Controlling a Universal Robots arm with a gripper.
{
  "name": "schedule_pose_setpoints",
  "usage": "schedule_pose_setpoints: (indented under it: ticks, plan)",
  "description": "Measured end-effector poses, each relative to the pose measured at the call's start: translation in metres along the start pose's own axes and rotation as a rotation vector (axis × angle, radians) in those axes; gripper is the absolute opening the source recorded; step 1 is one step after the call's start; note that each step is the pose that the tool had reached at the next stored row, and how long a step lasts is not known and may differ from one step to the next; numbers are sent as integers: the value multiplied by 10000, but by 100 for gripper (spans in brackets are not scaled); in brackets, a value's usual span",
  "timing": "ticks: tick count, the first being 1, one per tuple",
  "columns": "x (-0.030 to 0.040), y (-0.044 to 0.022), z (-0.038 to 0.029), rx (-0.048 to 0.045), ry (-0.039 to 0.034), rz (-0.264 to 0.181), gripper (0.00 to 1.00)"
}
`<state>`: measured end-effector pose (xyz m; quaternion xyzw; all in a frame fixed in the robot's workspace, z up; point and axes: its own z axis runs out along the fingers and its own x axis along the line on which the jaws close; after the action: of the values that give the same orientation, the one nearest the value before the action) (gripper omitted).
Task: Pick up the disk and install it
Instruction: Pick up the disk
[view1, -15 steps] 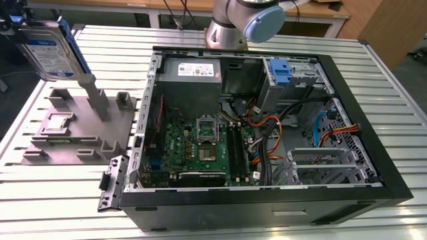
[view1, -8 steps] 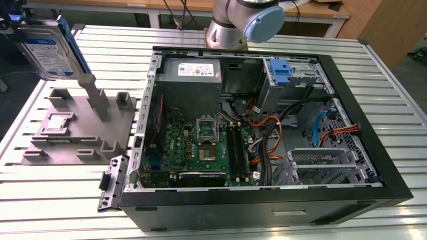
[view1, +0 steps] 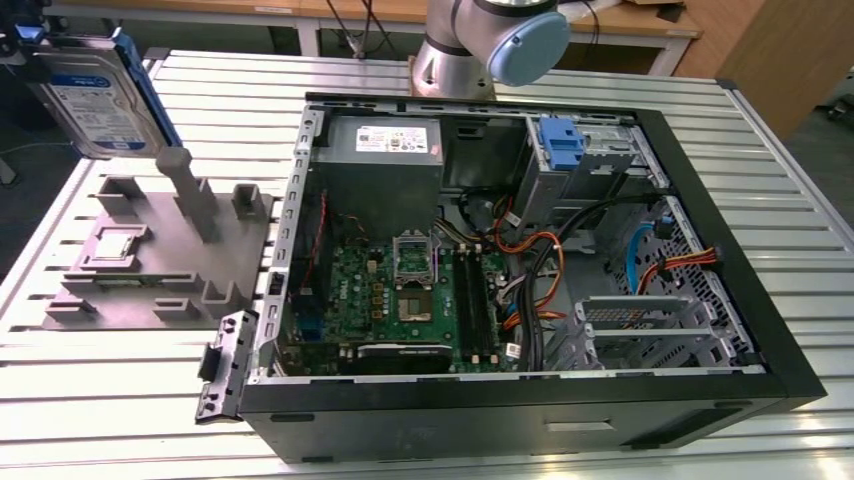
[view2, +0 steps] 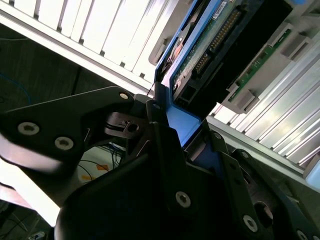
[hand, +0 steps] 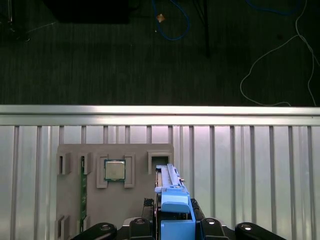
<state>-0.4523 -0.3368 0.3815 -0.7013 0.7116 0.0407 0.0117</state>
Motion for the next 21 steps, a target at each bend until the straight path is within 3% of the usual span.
schedule_pose_setpoints:
  ticks: [21]
  plan:
    - [-5, 3, -69, -3, 0, 1, 37]
